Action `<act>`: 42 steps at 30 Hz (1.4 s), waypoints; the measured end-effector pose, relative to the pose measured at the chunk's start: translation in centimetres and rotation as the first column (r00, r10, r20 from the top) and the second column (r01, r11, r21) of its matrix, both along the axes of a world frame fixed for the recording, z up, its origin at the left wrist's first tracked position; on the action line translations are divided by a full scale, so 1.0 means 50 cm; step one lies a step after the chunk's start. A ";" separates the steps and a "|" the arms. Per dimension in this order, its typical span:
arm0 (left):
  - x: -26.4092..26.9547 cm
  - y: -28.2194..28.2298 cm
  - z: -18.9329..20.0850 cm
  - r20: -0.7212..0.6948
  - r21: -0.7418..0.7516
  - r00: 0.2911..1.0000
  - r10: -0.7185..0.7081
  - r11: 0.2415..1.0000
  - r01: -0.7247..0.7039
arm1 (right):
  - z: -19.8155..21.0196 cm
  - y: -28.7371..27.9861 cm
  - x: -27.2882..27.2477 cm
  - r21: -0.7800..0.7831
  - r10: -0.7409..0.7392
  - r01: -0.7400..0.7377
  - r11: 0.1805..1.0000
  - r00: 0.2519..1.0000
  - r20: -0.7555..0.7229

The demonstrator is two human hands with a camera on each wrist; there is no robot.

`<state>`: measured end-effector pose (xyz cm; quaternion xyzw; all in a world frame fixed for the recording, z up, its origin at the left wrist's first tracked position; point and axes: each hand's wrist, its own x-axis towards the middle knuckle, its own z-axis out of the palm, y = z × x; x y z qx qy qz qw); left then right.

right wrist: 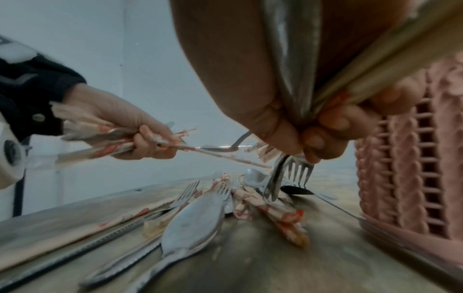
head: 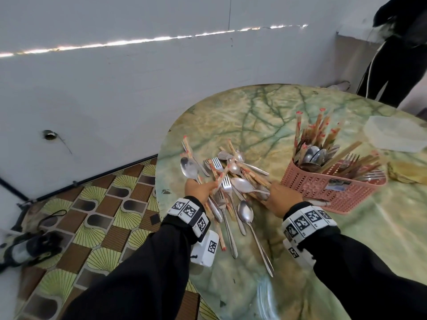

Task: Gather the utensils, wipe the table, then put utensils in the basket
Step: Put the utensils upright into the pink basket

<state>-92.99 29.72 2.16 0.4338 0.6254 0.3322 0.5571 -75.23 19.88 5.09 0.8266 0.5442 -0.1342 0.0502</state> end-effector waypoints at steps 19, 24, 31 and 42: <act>0.021 -0.028 0.038 0.129 0.163 0.968 -0.216 0.967 0.194 | 0.028 0.004 -0.004 0.170 0.099 0.592 0.787 0.151 -0.984; 0.034 -0.042 0.073 0.273 0.223 0.893 -0.357 0.927 0.303 | 0.035 -0.005 -0.014 0.215 0.134 0.540 0.814 0.184 -0.974; 0.092 -0.093 0.092 0.345 0.277 0.846 -0.406 0.906 0.322 | 0.022 -0.043 -0.002 0.404 0.242 0.655 0.638 0.327 -0.913; 0.213 -0.248 0.064 0.217 0.320 0.893 -0.394 0.893 0.316 | -0.008 -0.160 0.074 0.529 0.189 0.769 0.360 0.495 -0.848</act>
